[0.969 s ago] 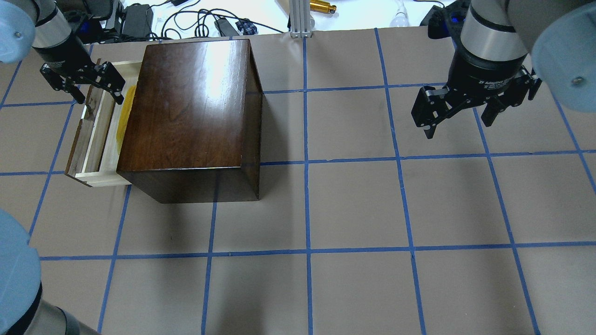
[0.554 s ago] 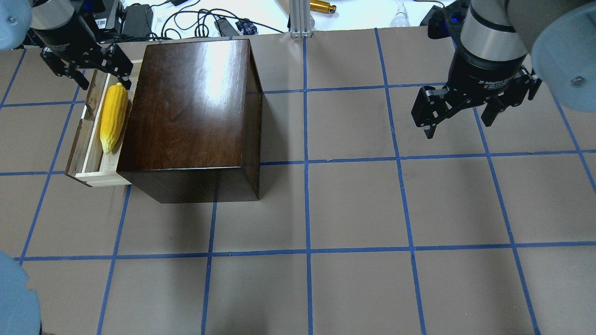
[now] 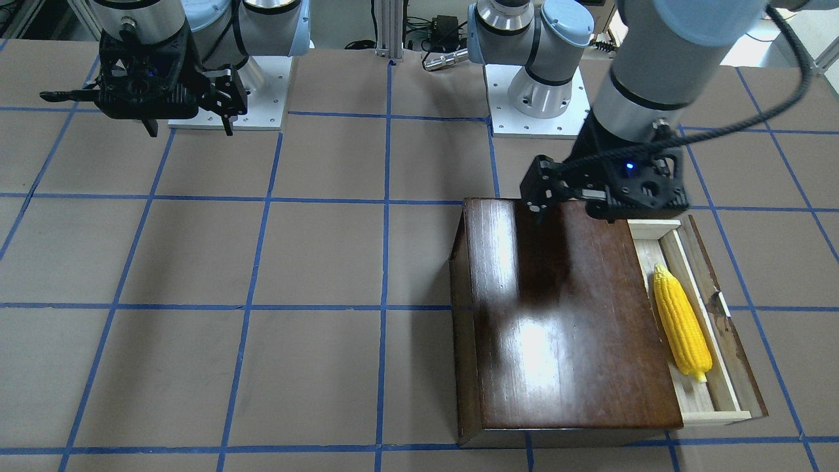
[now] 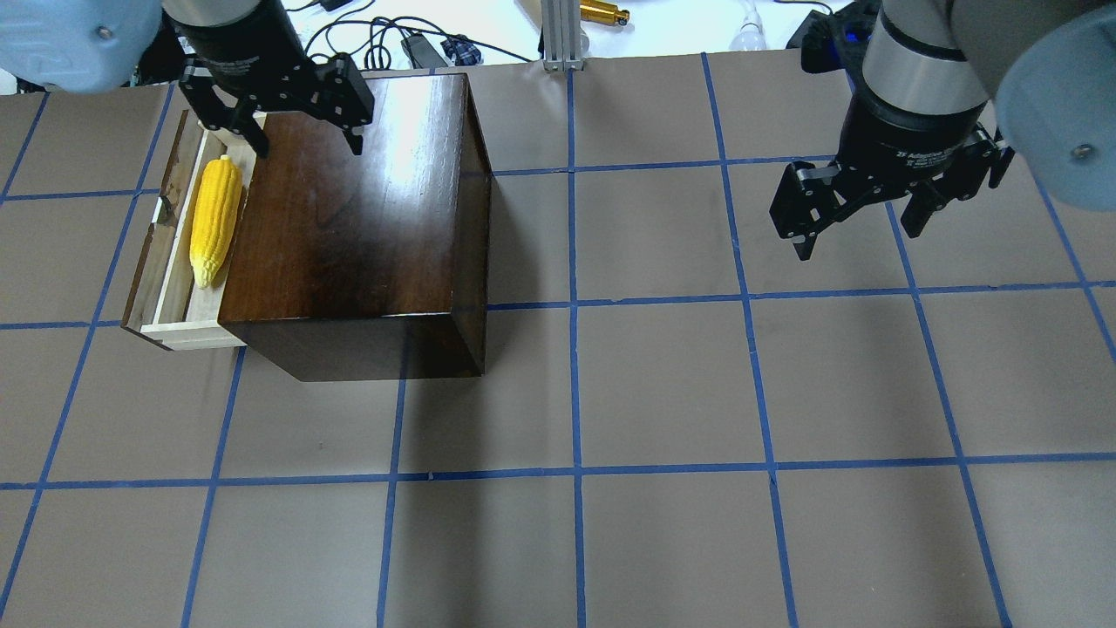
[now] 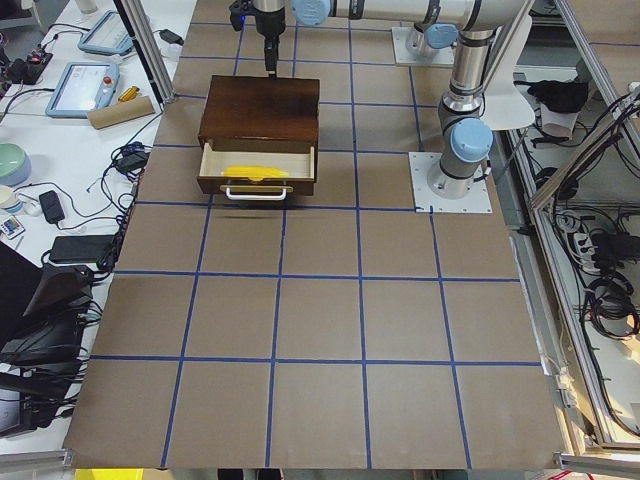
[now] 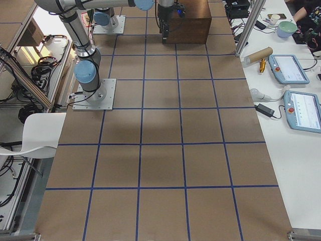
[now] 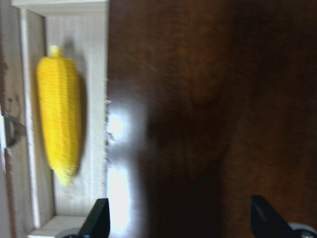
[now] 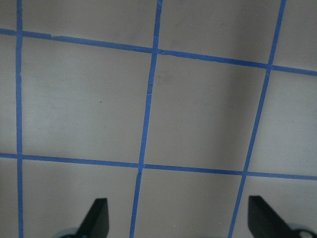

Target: Open drawer and put corn inside

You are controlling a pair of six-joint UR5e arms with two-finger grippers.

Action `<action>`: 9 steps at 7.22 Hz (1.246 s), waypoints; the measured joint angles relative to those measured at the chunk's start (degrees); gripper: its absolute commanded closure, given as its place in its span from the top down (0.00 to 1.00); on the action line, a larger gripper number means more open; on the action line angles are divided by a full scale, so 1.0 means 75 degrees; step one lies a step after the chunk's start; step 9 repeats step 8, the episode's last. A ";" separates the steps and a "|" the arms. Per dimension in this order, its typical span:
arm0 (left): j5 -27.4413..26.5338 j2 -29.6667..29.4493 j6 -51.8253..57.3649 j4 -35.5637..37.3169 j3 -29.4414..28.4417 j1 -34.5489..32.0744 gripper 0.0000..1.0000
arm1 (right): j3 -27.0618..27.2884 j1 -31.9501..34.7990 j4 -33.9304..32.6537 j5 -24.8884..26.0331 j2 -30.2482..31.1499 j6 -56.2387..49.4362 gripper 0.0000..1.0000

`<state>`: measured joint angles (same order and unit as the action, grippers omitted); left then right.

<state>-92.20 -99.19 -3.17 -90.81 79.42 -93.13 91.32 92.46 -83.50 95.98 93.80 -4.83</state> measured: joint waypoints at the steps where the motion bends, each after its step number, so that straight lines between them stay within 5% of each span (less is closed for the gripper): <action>1: 0.0022 0.0179 -0.0202 0.0007 0.0255 -0.0255 1.00 | 0.0000 0.0000 0.0000 0.0000 0.0001 0.0003 1.00; 9: 0.0077 0.1160 0.0216 -0.1042 0.0601 0.0245 1.00 | 0.0000 0.0000 0.0000 0.0004 0.0006 0.0010 1.00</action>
